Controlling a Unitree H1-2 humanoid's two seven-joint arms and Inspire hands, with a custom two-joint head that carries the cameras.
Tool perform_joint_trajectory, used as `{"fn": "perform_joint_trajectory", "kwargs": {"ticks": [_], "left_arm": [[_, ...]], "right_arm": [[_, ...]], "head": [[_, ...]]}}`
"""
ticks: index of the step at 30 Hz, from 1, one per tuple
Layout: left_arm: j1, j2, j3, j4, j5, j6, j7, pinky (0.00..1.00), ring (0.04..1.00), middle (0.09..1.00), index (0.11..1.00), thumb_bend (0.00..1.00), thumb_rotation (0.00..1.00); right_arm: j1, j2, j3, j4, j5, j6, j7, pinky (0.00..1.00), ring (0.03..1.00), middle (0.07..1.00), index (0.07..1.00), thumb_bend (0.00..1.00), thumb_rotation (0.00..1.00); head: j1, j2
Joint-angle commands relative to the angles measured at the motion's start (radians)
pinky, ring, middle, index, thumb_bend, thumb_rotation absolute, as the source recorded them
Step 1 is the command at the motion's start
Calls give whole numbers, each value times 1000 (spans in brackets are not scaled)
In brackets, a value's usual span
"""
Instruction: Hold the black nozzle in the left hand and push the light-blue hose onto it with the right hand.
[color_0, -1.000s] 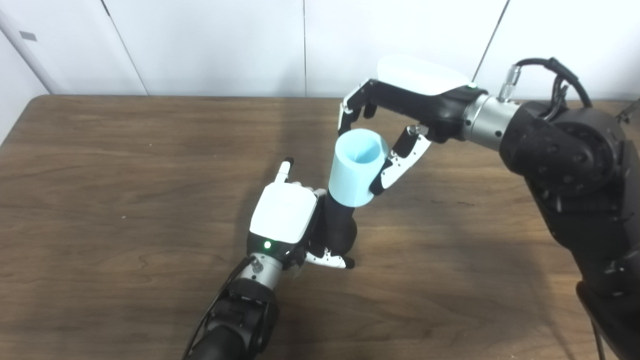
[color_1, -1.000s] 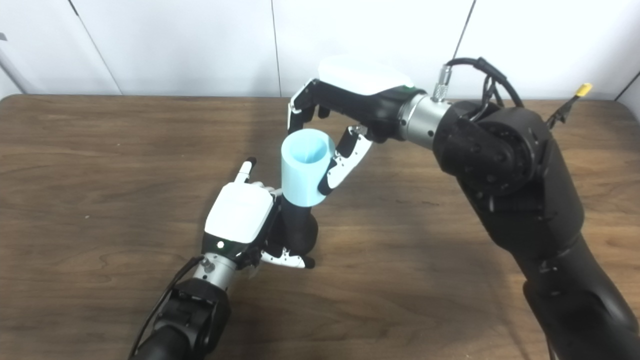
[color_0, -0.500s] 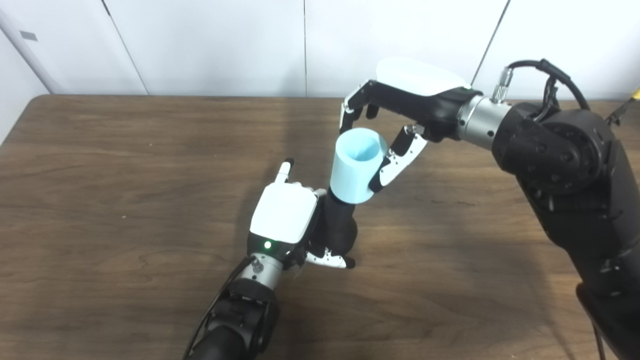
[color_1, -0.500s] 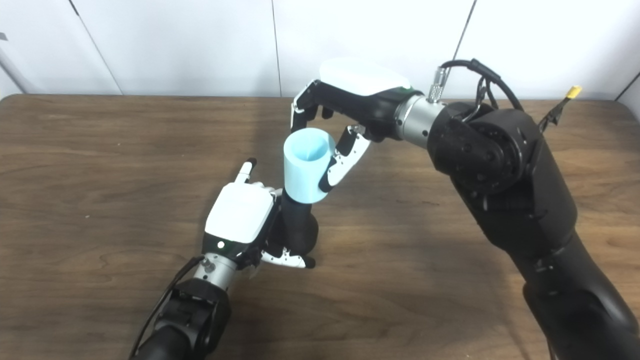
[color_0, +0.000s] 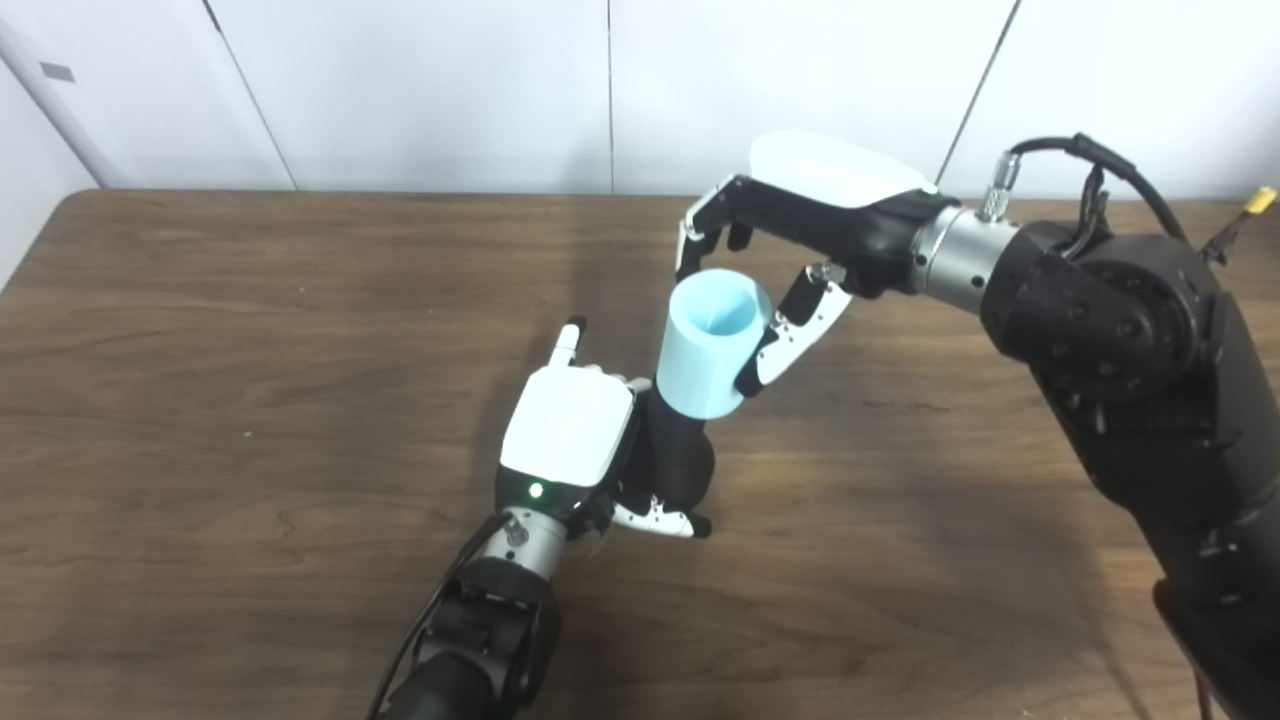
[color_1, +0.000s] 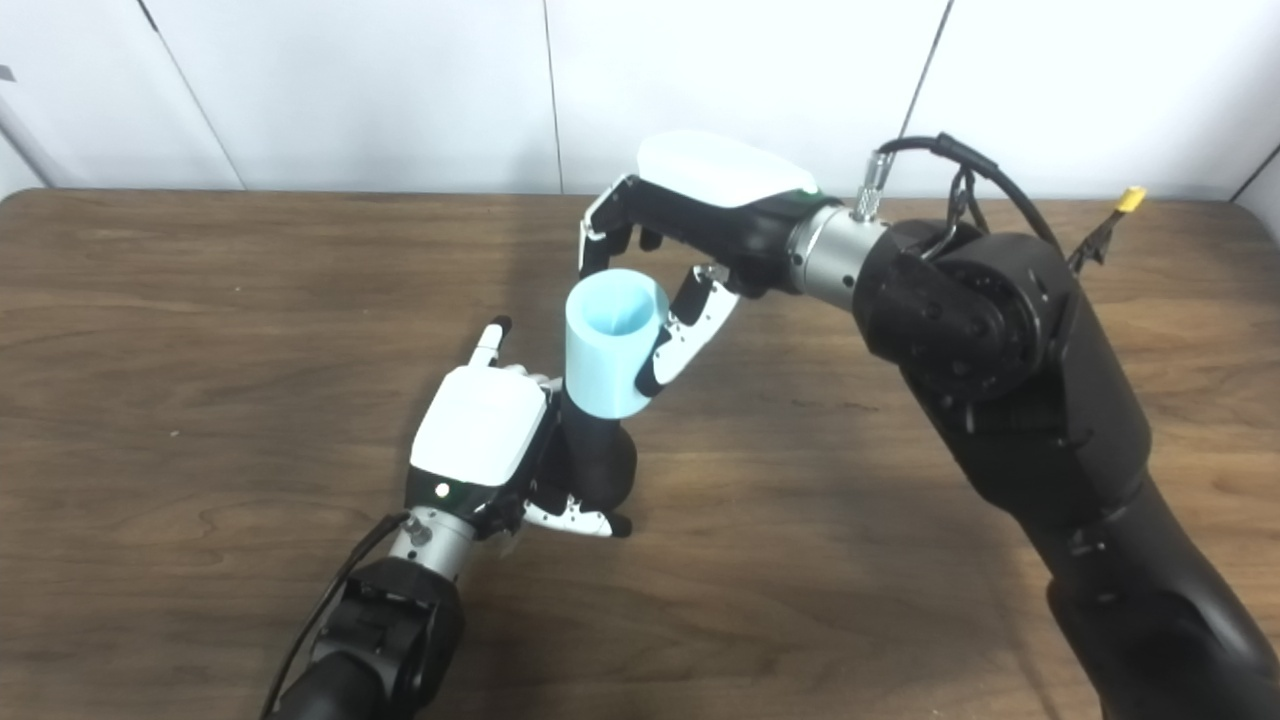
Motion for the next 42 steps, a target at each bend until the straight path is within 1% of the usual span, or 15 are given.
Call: {"fn": "perform_joint_trajectory", "kwargs": {"ticks": [1,4,10,15,22,29,32,42], "left_arm": [[10,-7,-19,19,15,-11,-20,997,629,519,467,523,0],[10,-7,-20,22,17,-10,-17,999,627,517,468,523,0],[9,-10,-20,27,16,-9,-11,985,622,516,468,523,0],[7,-10,-21,24,22,-7,-23,997,628,518,468,523,0],[9,-9,-20,22,19,-8,-20,993,629,513,471,523,0],[8,-12,-20,18,20,-7,-31,1000,634,519,468,523,0],[8,-13,-20,20,20,-6,-27,1000,629,515,470,523,0],[12,-13,-22,20,21,-4,-26,988,631,515,470,523,0]], "right_arm": [[-66,-16,-17,-26,-3,7,-6,673,720,652,480,525,138],[-73,-23,-20,-27,0,-1,-10,698,725,655,481,525,139],[-73,-17,-21,-29,0,15,-9,699,728,657,481,525,138],[-57,-9,-15,-19,8,14,-17,675,723,656,480,525,137],[-27,11,-17,-12,20,16,-38,661,723,661,480,525,135],[-23,23,-14,-12,14,15,-40,711,735,664,481,525,135],[-23,31,-17,-14,10,20,-37,704,739,665,481,525,135],[-30,24,-23,-12,14,5,-48,710,730,653,481,525,136]], "head": [[1,1],[2,2],[4,1],[6,2],[3,5],[7,8],[7,8],[9,9]]}}
